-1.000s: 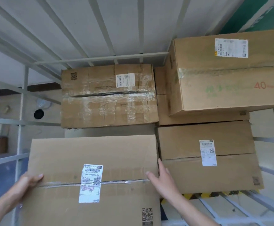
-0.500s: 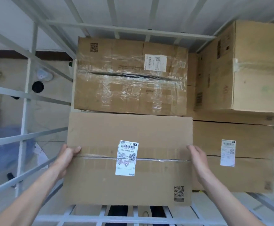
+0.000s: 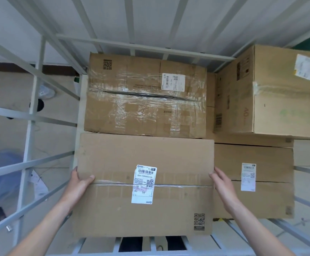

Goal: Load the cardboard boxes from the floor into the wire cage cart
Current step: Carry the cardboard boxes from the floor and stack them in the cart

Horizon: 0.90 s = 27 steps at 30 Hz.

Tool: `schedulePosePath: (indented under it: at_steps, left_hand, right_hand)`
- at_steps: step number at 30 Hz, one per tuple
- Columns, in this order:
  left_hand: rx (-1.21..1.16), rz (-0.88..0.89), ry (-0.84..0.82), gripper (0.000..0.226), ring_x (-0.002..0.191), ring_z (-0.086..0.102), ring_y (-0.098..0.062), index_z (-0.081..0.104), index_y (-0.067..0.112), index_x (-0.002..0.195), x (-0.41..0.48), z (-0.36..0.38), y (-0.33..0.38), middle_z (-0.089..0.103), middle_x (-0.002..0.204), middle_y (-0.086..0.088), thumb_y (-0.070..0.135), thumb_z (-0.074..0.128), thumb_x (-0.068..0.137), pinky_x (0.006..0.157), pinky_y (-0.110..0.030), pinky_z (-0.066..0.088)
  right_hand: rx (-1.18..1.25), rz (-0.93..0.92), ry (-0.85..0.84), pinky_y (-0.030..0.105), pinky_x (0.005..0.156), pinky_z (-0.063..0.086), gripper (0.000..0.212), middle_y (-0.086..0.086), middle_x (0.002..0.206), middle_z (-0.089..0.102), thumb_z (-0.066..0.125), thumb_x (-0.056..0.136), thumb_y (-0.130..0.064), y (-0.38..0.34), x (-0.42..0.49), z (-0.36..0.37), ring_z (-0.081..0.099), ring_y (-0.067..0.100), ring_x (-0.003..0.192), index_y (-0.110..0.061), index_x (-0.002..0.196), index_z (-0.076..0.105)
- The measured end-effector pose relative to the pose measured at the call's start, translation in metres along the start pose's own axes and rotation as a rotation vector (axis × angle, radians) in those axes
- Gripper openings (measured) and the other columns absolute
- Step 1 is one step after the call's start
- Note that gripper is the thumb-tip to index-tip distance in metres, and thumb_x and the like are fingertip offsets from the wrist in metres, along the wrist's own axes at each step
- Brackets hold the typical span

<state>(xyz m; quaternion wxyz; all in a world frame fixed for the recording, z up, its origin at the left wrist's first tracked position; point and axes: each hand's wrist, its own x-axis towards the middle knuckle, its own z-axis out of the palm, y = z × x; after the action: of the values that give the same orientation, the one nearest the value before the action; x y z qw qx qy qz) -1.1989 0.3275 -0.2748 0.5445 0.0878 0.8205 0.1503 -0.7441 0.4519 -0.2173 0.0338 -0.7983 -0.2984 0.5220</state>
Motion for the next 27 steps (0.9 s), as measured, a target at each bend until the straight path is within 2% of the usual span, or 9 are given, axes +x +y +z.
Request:
schedulePosePath:
  at_steps: [1,5,11,18,21,27]
  left_hand:
    - [0.034,0.002,0.011,0.069,0.120,0.056,-0.027,0.031,0.017,0.150,-0.003,0.001,0.002,0.057,0.135,-0.006,0.027,0.068,0.093,0.100,-0.042,0.043]
    - [0.210,0.031,0.023,0.076,0.140,0.040,-0.036,0.023,0.008,0.154,-0.022,0.000,0.013,0.042,0.154,-0.017,0.021,0.067,0.093,0.115,-0.050,0.033]
    - [0.356,0.251,-0.035,0.079,0.152,0.018,-0.024,0.008,0.020,0.161,-0.102,0.003,0.062,0.017,0.167,-0.003,0.031,0.057,0.100,0.123,-0.045,0.017]
    - [0.476,0.487,-0.172,0.069,0.151,0.023,-0.024,0.016,0.025,0.160,-0.252,0.010,0.130,0.025,0.164,0.000,0.034,0.052,0.102,0.118,-0.040,0.022]
    - [0.513,0.588,-0.227,0.067,0.151,0.021,-0.018,0.017,0.027,0.160,-0.313,0.012,0.142,0.022,0.165,0.006,0.037,0.050,0.102,0.119,-0.040,0.021]
    - [0.578,0.793,-0.314,0.069,0.150,0.023,-0.013,0.018,0.025,0.160,-0.405,0.038,0.151,0.023,0.164,0.007,0.037,0.052,0.101,0.121,-0.039,0.024]
  right_hand:
    - [-0.031,-0.002,-0.018,0.031,0.104,0.034,0.061,-0.002,0.154,0.044,0.056,0.099,-0.026,0.000,-0.004,0.000,0.044,0.009,0.125,-0.019,0.156,0.034]
    - [-0.123,-0.010,-0.087,0.036,0.115,0.027,0.069,0.001,0.162,0.031,0.057,0.100,-0.026,-0.011,-0.023,-0.002,0.032,0.020,0.147,-0.019,0.159,0.023]
    - [-0.289,-0.182,-0.070,0.035,0.122,0.019,0.065,0.003,0.164,0.027,0.053,0.101,-0.026,-0.051,-0.083,-0.007,0.023,0.019,0.151,-0.013,0.158,0.025]
    - [-0.195,-0.374,-0.023,0.033,0.123,0.015,0.064,-0.008,0.164,0.023,0.052,0.100,-0.032,-0.091,-0.220,-0.039,0.018,0.010,0.151,-0.023,0.158,0.027]
    - [-0.093,-0.398,0.035,0.033,0.123,0.017,0.063,-0.008,0.164,0.023,0.051,0.100,-0.032,-0.092,-0.279,-0.058,0.018,0.009,0.151,-0.024,0.158,0.028]
    - [0.003,-0.426,0.121,0.048,0.123,0.016,0.066,-0.016,0.166,0.009,0.049,0.100,-0.042,-0.049,-0.362,-0.115,0.006,0.011,0.153,-0.038,0.159,0.017]
